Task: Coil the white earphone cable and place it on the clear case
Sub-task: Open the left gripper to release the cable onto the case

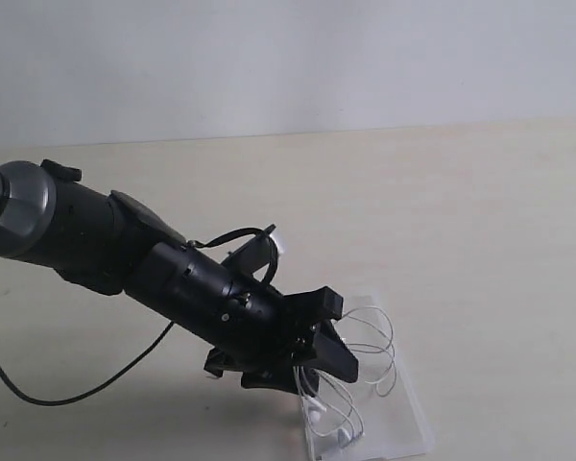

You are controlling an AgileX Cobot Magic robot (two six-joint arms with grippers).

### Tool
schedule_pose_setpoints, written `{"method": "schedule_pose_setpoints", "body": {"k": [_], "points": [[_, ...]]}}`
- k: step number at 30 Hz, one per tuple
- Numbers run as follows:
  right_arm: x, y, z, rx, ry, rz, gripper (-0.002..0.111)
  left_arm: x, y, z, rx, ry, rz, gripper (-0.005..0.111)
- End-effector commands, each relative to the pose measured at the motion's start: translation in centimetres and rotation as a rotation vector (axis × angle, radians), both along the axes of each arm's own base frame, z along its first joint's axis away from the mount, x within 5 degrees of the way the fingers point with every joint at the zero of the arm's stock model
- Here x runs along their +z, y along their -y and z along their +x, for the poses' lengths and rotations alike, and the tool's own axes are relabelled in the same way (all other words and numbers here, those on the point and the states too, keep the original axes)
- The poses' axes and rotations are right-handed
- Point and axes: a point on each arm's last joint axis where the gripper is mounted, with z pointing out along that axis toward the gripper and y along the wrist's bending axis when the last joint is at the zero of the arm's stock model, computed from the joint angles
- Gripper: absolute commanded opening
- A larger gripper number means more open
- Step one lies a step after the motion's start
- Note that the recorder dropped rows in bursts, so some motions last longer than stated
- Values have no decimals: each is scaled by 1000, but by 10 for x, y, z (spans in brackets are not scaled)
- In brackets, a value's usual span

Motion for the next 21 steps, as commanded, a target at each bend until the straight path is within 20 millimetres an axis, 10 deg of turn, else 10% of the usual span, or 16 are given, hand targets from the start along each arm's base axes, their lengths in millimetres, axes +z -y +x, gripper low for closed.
{"method": "schedule_pose_setpoints", "body": {"k": [1, 21], "points": [[-1, 1, -1, -2, 3, -2, 0, 3, 0, -2, -16, -5, 24, 54], [-1, 1, -1, -1, 4, -4, 0, 10, -3, 8, -78, 30, 158, 52]]}}
